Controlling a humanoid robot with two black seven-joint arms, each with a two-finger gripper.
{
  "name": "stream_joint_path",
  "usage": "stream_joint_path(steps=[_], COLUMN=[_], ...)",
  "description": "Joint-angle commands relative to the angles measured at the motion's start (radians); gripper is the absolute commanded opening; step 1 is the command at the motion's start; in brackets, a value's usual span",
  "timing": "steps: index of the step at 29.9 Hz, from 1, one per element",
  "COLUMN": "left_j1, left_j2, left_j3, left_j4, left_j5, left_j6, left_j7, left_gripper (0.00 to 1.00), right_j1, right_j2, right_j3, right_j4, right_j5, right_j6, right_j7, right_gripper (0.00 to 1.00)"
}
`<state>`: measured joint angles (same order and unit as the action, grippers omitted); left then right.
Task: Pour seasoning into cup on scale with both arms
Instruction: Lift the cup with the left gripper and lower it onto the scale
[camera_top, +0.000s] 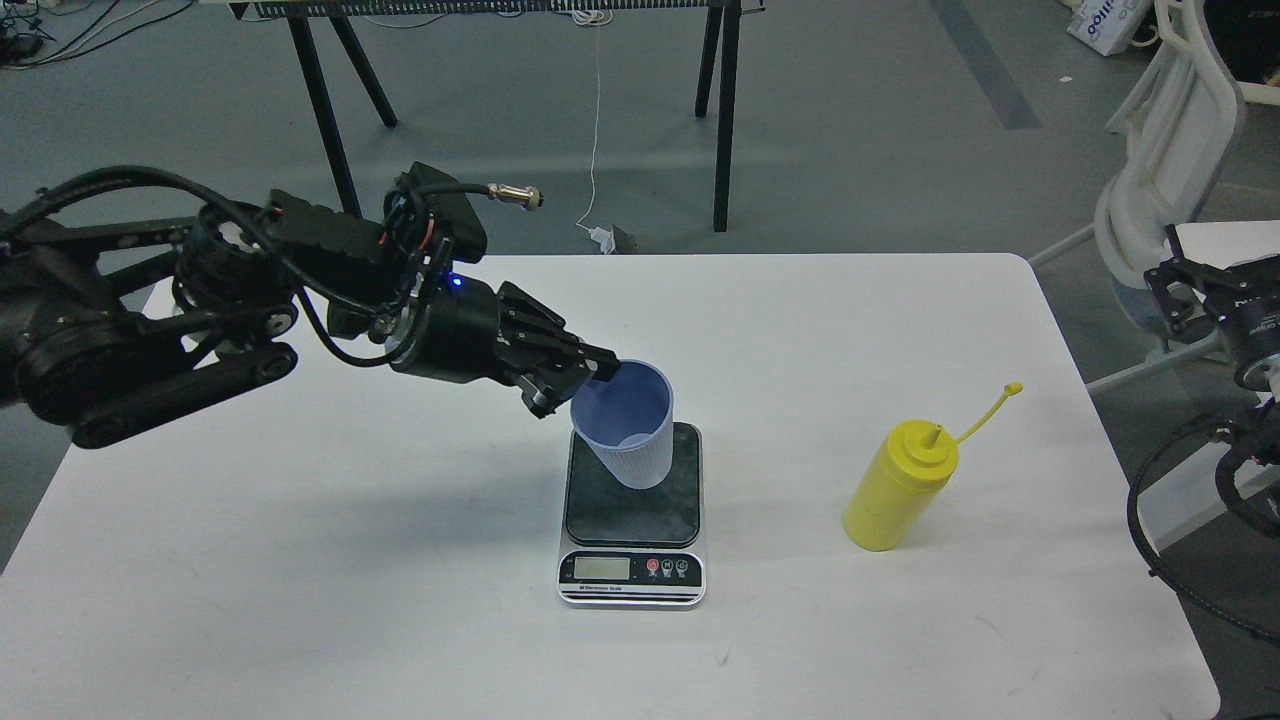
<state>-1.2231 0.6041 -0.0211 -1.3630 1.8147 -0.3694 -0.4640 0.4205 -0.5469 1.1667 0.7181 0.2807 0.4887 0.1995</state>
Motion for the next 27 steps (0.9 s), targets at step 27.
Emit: stream_joint_path(steps=[27], left_j1=[0.099], left_j2=[-0.125], left_j3=[0.007], left_j4=[0.228], left_j5=[-0.008], left_j6=[-0.008], left_j7=[0.01], left_gripper=[0.23], right_j1=[-0.017], right_j2=[-0.01], right_j3=[0.018], right_j4=[0.02], right_j5=[0.0], right_j6=[0.0], right_j7=[0.0], right_gripper=[1.0])
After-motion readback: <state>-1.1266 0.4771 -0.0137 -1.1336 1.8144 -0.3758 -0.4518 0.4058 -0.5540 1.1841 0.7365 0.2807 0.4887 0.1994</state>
